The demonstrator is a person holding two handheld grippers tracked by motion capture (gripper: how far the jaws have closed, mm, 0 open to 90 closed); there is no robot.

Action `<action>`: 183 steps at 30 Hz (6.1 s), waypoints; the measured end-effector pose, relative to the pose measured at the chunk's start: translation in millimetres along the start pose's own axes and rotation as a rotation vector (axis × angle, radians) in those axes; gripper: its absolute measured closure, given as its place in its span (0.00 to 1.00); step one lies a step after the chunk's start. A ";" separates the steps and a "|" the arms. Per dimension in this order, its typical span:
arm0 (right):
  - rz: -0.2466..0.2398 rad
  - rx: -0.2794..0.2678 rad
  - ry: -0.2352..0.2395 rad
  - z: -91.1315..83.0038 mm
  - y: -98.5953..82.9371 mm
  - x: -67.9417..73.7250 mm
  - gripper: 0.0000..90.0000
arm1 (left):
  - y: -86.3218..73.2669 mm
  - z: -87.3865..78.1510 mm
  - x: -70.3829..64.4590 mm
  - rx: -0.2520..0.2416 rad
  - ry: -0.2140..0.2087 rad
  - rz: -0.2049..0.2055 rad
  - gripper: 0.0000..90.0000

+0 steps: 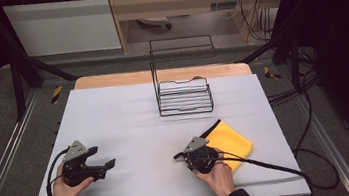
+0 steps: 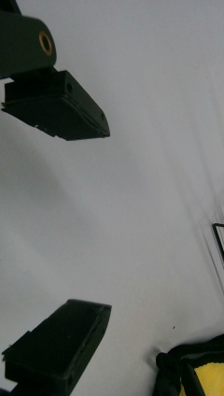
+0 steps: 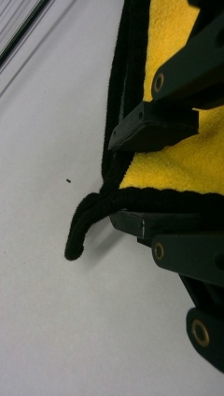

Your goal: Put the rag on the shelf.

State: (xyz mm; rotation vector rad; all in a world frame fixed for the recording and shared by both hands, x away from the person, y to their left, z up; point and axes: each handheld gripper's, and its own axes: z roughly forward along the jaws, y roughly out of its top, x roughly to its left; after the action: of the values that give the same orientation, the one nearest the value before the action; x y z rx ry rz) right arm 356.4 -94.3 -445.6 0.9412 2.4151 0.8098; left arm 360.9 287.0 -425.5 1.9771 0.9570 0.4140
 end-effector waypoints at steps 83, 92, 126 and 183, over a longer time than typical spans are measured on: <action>0.049 -0.211 0.347 -41.4 13.9 -7.5 0.28 | 3.3 2.0 -4.1 0.013 -0.014 0.007 0.13; 0.274 -0.142 0.071 -53.3 -36.5 -79.4 0.31 | 7.5 9.2 -10.4 0.035 -0.017 0.012 0.09; 0.298 -0.154 0.108 -2.2 -16.2 -109.1 0.94 | 9.6 13.9 -19.5 0.040 -0.036 0.004 0.12; 0.339 -0.217 0.220 -44.4 -62.6 -112.0 0.08 | 109.7 165.2 -87.9 0.179 -0.048 -0.014 0.41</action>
State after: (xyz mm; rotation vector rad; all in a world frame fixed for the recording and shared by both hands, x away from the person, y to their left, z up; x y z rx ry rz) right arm 378.4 -227.9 -434.4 1.2472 2.3115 1.3313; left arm 454.6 91.5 -421.5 2.1298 1.0061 0.2794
